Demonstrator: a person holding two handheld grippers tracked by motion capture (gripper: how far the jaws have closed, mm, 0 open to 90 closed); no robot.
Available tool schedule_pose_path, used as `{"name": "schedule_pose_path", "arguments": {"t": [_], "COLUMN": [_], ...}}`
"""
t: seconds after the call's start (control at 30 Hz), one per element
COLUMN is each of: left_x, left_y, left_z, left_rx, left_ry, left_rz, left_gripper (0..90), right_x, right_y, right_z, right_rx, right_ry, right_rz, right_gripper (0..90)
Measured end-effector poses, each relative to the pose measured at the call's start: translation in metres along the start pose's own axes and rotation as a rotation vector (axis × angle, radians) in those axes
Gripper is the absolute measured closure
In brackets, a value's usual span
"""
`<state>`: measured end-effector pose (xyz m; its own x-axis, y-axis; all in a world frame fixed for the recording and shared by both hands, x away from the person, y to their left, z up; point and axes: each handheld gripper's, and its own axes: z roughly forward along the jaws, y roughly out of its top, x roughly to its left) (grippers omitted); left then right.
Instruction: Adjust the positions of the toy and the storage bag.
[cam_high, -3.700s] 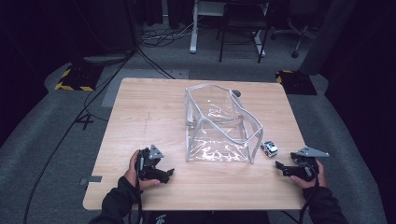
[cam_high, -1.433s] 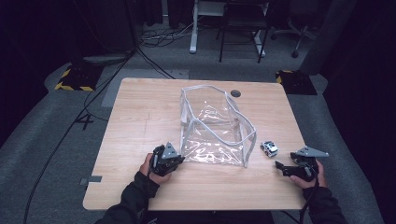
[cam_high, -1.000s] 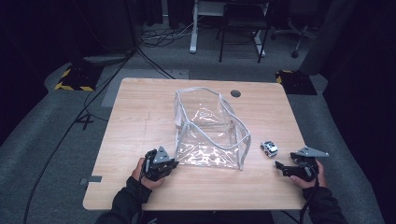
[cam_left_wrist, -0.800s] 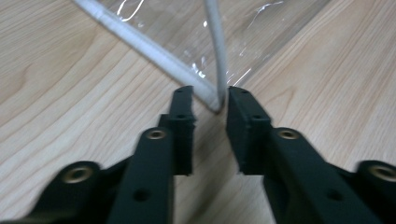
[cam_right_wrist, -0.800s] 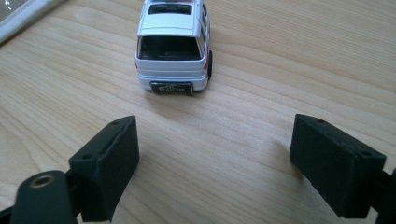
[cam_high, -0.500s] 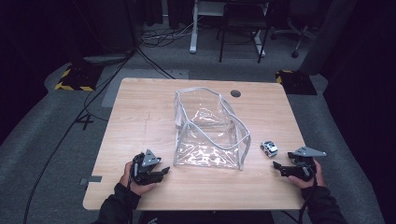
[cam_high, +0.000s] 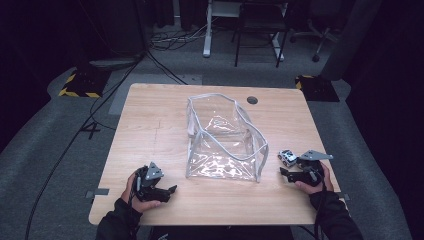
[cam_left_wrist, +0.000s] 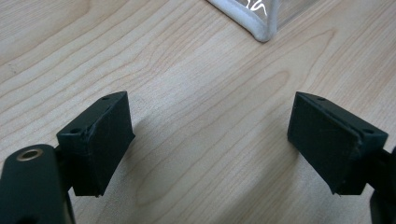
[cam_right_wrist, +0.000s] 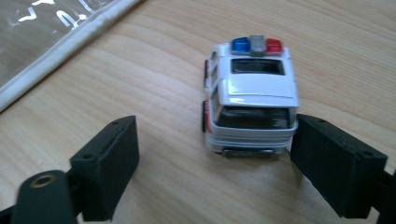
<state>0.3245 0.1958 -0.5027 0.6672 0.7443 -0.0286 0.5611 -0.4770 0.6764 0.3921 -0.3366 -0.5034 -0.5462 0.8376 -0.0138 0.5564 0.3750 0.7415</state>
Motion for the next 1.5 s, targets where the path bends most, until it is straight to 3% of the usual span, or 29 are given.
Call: {"name": "schedule_pose_path", "arguments": {"t": [0.33,0.53,0.6,0.7,1.1,1.23,1.5], "left_x": [0.002,0.002,0.002,0.002,0.003,0.003,0.004], "left_y": [0.001,0.001,0.001,0.002,0.003,0.003,0.003], "left_z": [0.000,0.001,0.001,0.002,0.002,0.002,0.002], "left_rx": [0.002,-0.003,-0.005,-0.002,0.003,0.003,-0.001], "left_ry": [0.010,0.005,0.006,0.011,0.004,0.004,0.008], "left_rz": [-0.001,-0.007,-0.002,-0.003,0.004,0.004,0.010], "left_gripper": [14.3,14.3,14.3,14.3,14.3,14.3,14.4], "right_x": [-0.008,-0.011,-0.012,-0.011,-0.012,-0.013,-0.012], "right_y": [0.013,0.010,0.009,0.009,0.009,0.007,0.006], "right_z": [0.014,0.010,0.008,0.008,0.007,0.004,0.002], "right_rx": [-0.005,-0.028,-0.030,-0.037,-0.046,-0.078,-0.094], "right_ry": [-0.018,-0.037,-0.036,-0.024,-0.006,0.000,0.020], "right_rz": [0.021,0.043,0.037,0.024,0.024,0.030,-0.001], "right_gripper": [19.4,35.4,36.8,47.4,48.3,48.3,48.4]}}
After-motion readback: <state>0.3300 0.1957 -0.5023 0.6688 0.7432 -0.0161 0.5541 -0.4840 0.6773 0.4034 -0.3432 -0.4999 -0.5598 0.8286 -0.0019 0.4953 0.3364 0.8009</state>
